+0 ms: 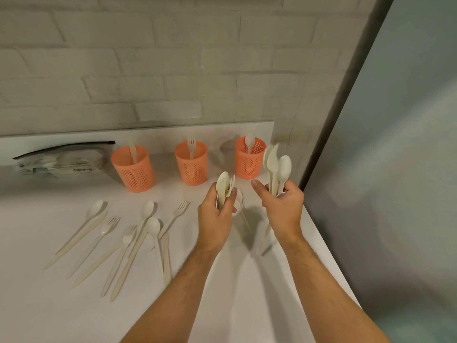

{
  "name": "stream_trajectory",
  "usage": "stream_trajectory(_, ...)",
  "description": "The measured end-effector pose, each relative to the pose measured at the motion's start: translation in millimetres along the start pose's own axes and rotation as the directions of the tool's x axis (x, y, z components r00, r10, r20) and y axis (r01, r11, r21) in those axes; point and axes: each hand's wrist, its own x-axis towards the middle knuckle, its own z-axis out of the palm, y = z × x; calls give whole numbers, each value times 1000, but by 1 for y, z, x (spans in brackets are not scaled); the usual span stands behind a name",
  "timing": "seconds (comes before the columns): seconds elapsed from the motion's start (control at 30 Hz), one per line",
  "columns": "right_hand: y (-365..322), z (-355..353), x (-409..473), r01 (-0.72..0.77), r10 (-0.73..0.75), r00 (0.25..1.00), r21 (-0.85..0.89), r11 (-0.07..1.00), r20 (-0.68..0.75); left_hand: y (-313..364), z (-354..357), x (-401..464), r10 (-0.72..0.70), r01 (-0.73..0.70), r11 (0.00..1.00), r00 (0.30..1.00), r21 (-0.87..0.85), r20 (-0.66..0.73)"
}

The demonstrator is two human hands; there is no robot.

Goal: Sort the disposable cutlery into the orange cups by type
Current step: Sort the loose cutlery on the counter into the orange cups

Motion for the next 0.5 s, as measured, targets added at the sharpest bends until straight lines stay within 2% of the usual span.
stream_trajectory(0.13, 22, 3, -15, -37, 40, 998, 75, 997, -43, -12, 3, -9, 17, -19, 1000, 997, -21, -72)
stream_trajectory(0.27, 35, 6, -29, -63, 67, 997, 111, 992, -30, -25, 4, -16, 24, -23, 999, 997, 22, -73)
stream_trajectory(0.33, 28, 9, -24, -28, 32, 999, 75, 997, -42, -28, 6, -21, 9, -7, 999, 997, 37, -71)
stream_trajectory(0.5, 6, 8, 0, 205, -206, 978, -81, 975, -15, -33, 6, -22, -29, 34, 997, 996, 64, -81)
